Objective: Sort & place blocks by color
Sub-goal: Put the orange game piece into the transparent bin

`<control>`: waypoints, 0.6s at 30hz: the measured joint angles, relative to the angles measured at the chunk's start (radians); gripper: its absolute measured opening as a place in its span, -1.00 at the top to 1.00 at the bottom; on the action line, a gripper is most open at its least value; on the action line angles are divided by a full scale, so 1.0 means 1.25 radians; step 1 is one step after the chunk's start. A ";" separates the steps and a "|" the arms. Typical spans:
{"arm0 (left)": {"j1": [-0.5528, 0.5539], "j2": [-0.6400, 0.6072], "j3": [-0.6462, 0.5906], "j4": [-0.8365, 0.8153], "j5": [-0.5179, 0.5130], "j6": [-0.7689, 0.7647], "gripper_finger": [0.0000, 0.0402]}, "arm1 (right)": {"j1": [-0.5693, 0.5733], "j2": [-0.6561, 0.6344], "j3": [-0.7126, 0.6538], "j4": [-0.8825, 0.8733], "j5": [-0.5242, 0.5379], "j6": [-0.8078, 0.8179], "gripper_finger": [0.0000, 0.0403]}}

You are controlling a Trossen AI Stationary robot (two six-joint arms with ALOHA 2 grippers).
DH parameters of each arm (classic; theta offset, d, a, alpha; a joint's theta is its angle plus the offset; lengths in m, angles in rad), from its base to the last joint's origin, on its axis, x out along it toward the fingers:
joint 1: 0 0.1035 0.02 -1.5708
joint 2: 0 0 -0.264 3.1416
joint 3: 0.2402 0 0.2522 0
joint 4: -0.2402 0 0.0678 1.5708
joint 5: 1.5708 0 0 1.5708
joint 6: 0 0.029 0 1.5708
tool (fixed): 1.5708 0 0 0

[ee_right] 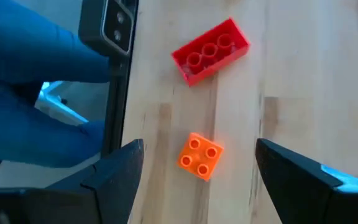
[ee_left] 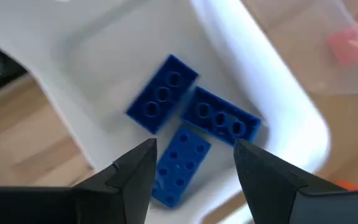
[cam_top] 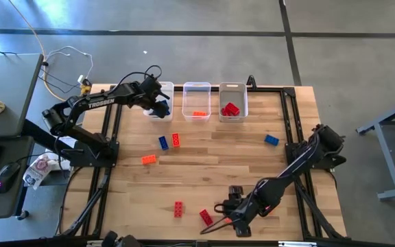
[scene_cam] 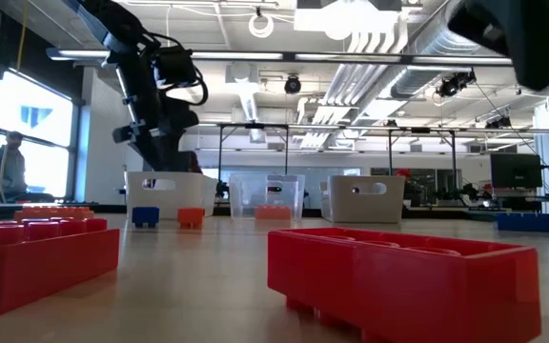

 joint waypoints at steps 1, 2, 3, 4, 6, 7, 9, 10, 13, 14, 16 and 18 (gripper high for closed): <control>0.000 0.000 0.000 0.000 0.015 0.000 -0.01 | 0.002 0.000 -0.014 0.023 0.000 -0.008 -0.47; 0.000 0.000 0.000 0.000 0.029 0.000 -0.01 | 0.004 0.000 -0.027 0.046 0.000 -0.011 -0.47; 0.000 0.000 0.000 0.000 0.043 0.000 -0.01 | 0.006 0.000 -0.041 0.063 0.000 -0.011 -0.47; -0.001 0.000 0.001 -0.001 0.056 0.000 -0.01 | 0.008 0.000 -0.055 0.074 0.000 -0.011 -0.47; -0.001 0.000 0.008 -0.005 0.081 0.000 -0.01 | 0.008 0.000 -0.078 0.094 0.000 -0.009 -0.47; -0.003 -0.001 0.013 -0.006 0.095 -0.001 0.00 | 0.009 0.000 -0.086 0.103 0.000 -0.009 -0.47; -0.009 -0.001 0.023 -0.006 0.122 -0.009 0.00 | 0.012 0.000 -0.095 0.109 0.000 -0.010 -0.47; -0.015 -0.001 0.027 -0.007 0.133 -0.016 0.01 | 0.012 0.000 -0.099 0.109 0.000 -0.012 -0.47; -0.040 -0.001 0.043 -0.007 0.157 -0.023 0.01 | 0.014 0.000 -0.104 0.117 0.001 -0.034 -0.47; -0.050 -0.001 0.047 -0.006 0.160 -0.024 0.01 | 0.016 0.000 -0.104 0.118 0.001 -0.045 -0.47; -0.074 -0.001 0.054 -0.007 0.170 -0.036 0.01 | 0.017 0.000 -0.104 0.120 0.001 -0.071 -0.47; -0.100 -0.001 0.060 -0.007 0.191 -0.046 0.01 | 0.017 0.000 -0.104 0.122 0.001 -0.094 -0.47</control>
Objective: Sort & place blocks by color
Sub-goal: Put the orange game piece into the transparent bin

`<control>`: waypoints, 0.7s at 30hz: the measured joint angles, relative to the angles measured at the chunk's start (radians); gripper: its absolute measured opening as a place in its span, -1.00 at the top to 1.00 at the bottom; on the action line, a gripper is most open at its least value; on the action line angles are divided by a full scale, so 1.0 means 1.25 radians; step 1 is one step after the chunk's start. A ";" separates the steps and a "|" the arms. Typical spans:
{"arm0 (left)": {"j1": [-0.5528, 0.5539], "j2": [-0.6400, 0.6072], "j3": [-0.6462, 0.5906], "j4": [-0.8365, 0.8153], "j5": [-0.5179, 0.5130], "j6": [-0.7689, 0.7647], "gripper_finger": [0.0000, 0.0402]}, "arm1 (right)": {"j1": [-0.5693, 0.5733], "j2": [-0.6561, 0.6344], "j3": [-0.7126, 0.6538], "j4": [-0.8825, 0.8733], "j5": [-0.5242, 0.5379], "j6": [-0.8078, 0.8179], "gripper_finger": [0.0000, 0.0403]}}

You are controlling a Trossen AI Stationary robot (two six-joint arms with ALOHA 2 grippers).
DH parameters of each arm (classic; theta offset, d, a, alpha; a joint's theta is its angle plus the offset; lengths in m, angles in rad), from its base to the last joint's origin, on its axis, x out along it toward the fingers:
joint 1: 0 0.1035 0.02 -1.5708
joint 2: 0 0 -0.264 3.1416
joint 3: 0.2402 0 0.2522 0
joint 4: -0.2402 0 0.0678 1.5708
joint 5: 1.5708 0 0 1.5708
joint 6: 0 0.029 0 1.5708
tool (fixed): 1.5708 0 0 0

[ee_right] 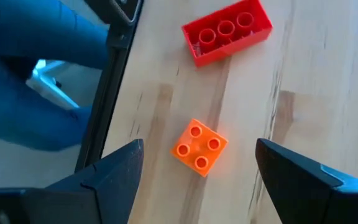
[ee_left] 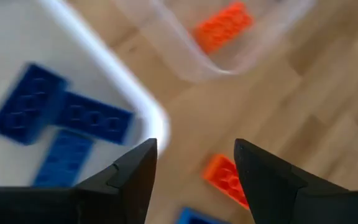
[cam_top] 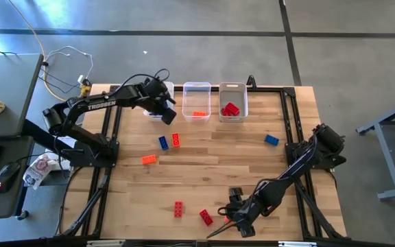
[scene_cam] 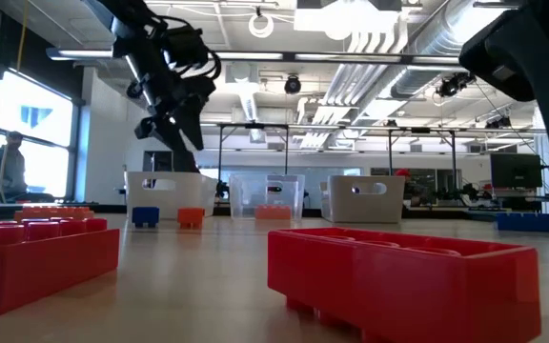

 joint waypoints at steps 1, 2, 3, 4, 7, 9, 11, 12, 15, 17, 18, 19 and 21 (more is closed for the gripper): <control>-0.015 0.000 0.002 0.000 0.006 -0.005 0.01 | 0.000 0.000 0.000 0.000 0.000 -0.015 -0.47; -0.031 0.000 0.004 0.000 0.008 -0.011 0.01 | 0.000 0.000 0.000 0.000 -0.001 -0.035 -0.47; -0.047 0.000 0.005 0.000 0.008 -0.017 0.01 | 0.000 0.000 0.000 0.000 -0.003 -0.061 -0.47; -0.063 0.000 0.005 0.001 0.008 -0.021 0.01 | 0.000 0.000 0.000 0.000 -0.003 -0.089 -0.47; -0.106 0.000 0.005 0.001 0.003 -0.040 0.01 | 0.000 0.000 0.000 0.000 -0.004 -0.172 -0.47; -0.132 0.000 0.005 0.001 0.001 -0.061 0.01 | 0.000 0.000 0.000 0.000 -0.004 -0.226 -0.47; -0.156 0.000 0.005 0.001 0.001 -0.087 0.01 | 0.000 0.000 0.000 0.000 -0.005 -0.276 -0.47; -0.168 0.000 0.005 0.001 0.001 -0.101 0.01 | 0.000 0.000 0.000 0.000 -0.005 -0.298 -0.47; -0.205 0.000 0.005 0.001 0.001 -0.142 0.01 | -0.001 0.000 0.000 0.000 -0.017 -0.362 -0.47; -0.230 0.000 0.005 0.001 0.001 -0.164 0.01 | 0.000 0.000 0.000 0.001 -0.022 -0.397 -0.47; -0.242 0.000 0.005 0.002 0.001 -0.175 0.01 | 0.000 0.000 0.000 0.001 -0.022 -0.415 -0.47; -0.253 0.000 0.005 0.003 0.001 -0.185 0.01 | -0.001 0.000 0.000 0.001 -0.022 -0.430 -0.47; -0.275 0.000 0.005 0.007 0.001 -0.201 0.01 | -0.001 0.000 0.000 0.003 -0.022 -0.465 -0.47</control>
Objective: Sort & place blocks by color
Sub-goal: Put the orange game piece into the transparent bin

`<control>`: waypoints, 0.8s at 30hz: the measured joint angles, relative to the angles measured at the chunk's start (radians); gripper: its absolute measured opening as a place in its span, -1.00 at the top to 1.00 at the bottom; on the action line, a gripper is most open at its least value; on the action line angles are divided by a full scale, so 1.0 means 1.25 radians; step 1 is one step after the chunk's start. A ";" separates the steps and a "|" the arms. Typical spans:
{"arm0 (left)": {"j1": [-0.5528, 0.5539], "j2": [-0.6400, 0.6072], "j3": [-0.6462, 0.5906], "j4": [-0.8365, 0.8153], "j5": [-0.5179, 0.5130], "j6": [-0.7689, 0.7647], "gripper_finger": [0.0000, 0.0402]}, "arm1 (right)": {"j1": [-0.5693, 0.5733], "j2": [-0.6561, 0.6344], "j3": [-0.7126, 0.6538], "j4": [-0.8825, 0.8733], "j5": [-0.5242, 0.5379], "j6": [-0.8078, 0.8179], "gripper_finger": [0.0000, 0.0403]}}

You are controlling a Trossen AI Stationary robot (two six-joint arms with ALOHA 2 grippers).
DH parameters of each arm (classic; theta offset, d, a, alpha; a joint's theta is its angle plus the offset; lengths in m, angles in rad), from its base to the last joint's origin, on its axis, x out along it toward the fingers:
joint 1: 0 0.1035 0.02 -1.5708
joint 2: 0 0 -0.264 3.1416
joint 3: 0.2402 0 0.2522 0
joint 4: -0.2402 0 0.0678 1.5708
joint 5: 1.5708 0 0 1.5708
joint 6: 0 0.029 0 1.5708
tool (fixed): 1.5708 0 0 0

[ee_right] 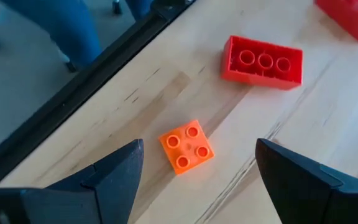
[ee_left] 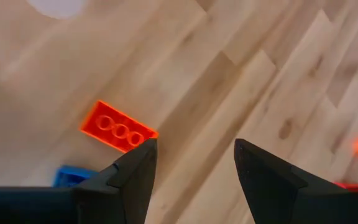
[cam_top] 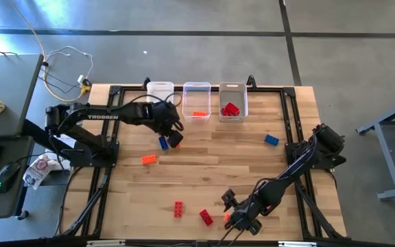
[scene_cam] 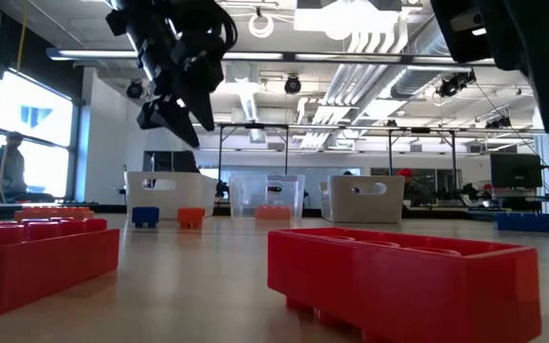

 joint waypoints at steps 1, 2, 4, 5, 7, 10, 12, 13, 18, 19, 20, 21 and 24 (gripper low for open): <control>-0.009 0.000 0.000 0.002 0.000 -0.008 0.01 | 0.000 0.000 0.000 0.002 0.000 -0.014 -0.47; -0.017 0.000 0.000 0.002 0.000 -0.016 0.01 | 0.000 0.000 0.000 0.005 0.000 -0.025 -0.47; -0.029 0.000 0.000 0.005 0.000 -0.026 0.01 | -0.001 0.000 0.000 0.017 0.000 -0.045 -0.47; -0.034 0.000 0.000 0.008 -0.001 -0.027 0.01 | -0.001 0.000 0.000 0.023 0.000 -0.055 -0.47; -0.041 0.000 0.000 0.014 -0.001 -0.038 0.01 | -0.001 0.000 0.000 0.035 0.000 -0.066 -0.47; -0.045 0.000 0.000 0.019 -0.001 -0.048 0.01 | 0.000 0.000 0.000 0.046 0.000 -0.081 -0.47; -0.045 0.000 0.000 0.019 -0.001 -0.047 0.01 | 0.000 0.005 0.001 0.051 0.000 -0.080 -0.47; -0.045 0.000 0.000 0.019 -0.001 -0.048 0.01 | 0.000 0.010 0.001 0.052 -0.001 -0.080 -0.47; -0.045 0.000 0.000 0.018 -0.003 -0.056 0.01 | 0.000 0.042 0.001 0.066 -0.009 -0.081 -0.47; -0.045 0.000 0.000 0.018 -0.003 -0.056 0.01 | 0.000 0.046 0.001 0.071 -0.011 -0.081 -0.47; -0.045 0.000 0.000 0.018 -0.003 -0.056 0.01 | 0.000 0.049 0.001 0.073 -0.011 -0.081 -0.47; -0.045 0.000 0.000 0.018 -0.003 -0.056 0.01 | 0.000 0.053 0.001 0.073 -0.012 -0.081 -0.47; -0.045 0.000 0.000 0.018 -0.003 -0.056 0.01 | -0.001 0.067 0.001 0.072 -0.013 -0.081 -0.47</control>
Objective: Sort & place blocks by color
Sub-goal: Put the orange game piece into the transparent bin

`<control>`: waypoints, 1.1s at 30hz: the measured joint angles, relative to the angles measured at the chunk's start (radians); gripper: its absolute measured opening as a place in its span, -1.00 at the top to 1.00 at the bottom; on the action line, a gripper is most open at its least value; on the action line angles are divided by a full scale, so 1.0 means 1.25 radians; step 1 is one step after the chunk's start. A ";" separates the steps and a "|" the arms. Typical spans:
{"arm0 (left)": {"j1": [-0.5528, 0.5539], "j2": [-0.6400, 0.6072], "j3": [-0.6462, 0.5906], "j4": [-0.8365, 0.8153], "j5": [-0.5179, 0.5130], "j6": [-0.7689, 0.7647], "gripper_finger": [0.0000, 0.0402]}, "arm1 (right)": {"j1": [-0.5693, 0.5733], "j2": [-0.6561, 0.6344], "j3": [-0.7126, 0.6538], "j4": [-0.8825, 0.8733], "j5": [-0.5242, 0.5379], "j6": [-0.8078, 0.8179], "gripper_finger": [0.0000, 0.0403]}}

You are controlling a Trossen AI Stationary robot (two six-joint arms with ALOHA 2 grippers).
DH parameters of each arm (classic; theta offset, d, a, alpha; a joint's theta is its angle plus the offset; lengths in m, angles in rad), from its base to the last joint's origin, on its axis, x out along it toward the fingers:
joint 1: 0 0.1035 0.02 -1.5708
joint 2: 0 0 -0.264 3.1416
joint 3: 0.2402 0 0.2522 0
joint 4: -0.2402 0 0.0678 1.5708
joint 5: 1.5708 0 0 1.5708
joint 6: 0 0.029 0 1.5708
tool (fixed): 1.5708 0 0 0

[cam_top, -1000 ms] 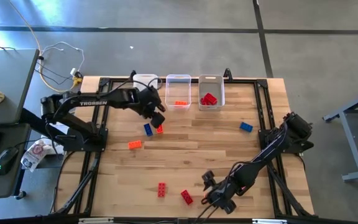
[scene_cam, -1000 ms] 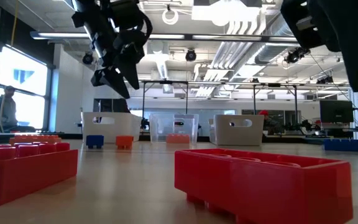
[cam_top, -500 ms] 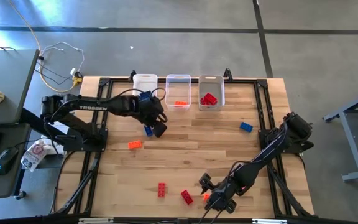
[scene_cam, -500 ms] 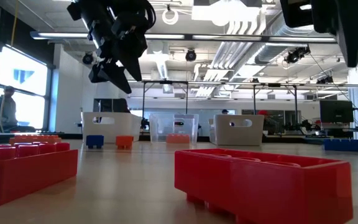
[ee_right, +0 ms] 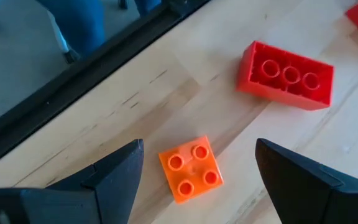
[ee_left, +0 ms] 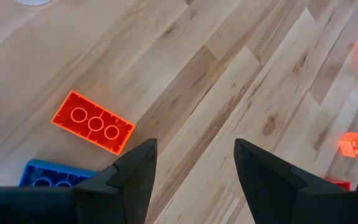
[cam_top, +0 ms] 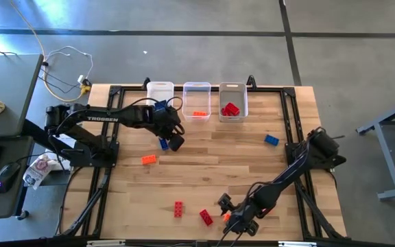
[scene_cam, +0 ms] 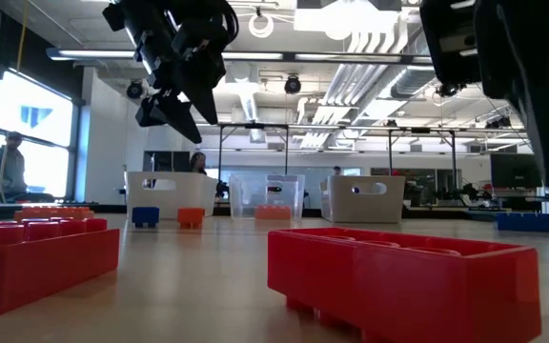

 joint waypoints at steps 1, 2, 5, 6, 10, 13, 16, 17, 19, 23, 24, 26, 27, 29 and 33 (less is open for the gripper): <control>0.000 0.000 0.000 0.000 0.000 0.000 0.01 | 0.000 0.005 0.000 0.002 -0.001 0.000 -0.47; 0.000 0.000 0.000 -0.001 0.000 0.000 0.01 | 0.000 0.010 0.000 0.002 -0.002 0.000 -0.47; 0.000 0.000 0.000 -0.001 0.000 0.000 0.01 | 0.000 0.031 0.000 0.002 -0.002 0.000 -0.47; 0.000 0.000 0.000 0.000 0.000 0.000 0.01 | 0.000 0.036 0.000 0.002 -0.002 0.000 -0.47; 0.000 0.000 0.000 -0.001 0.000 0.000 0.01 | 0.000 0.055 0.000 0.002 -0.002 0.001 -0.47; 0.000 0.000 0.000 0.000 0.000 0.000 0.01 | 0.000 0.058 0.001 0.002 -0.002 0.003 -0.46; 0.000 0.000 0.000 0.000 0.000 0.003 0.01 | 0.000 0.058 0.001 -0.002 0.000 0.003 -0.40; 0.000 0.000 0.000 0.000 0.000 0.006 0.01 | 0.000 0.058 0.001 -0.004 0.001 0.003 -0.36; 0.000 0.000 0.000 -0.001 -0.004 0.009 0.01 | 0.001 0.058 0.001 -0.008 0.004 0.009 -0.26; 0.000 0.000 0.000 0.000 -0.004 0.009 0.01 | 0.001 0.058 0.001 -0.019 0.000 0.040 0.02; 0.000 0.000 0.000 0.000 -0.004 0.009 0.01 | 0.001 0.058 0.001 -0.019 -0.002 0.042 0.10; 0.000 0.000 0.000 0.000 -0.004 0.022 0.01 | 0.001 0.058 0.001 -0.021 -0.003 0.042 0.27; 0.000 0.000 0.000 0.000 -0.005 0.036 0.01 | 0.001 0.058 0.001 -0.022 -0.002 0.042 0.34; 0.000 0.000 0.000 0.000 -0.006 0.064 0.01 | 0.000 0.058 0.001 -0.021 0.003 0.043 0.45; 0.000 0.000 0.000 0.000 -0.028 0.106 0.01 | 0.000 0.058 0.001 -0.022 0.038 0.089 0.45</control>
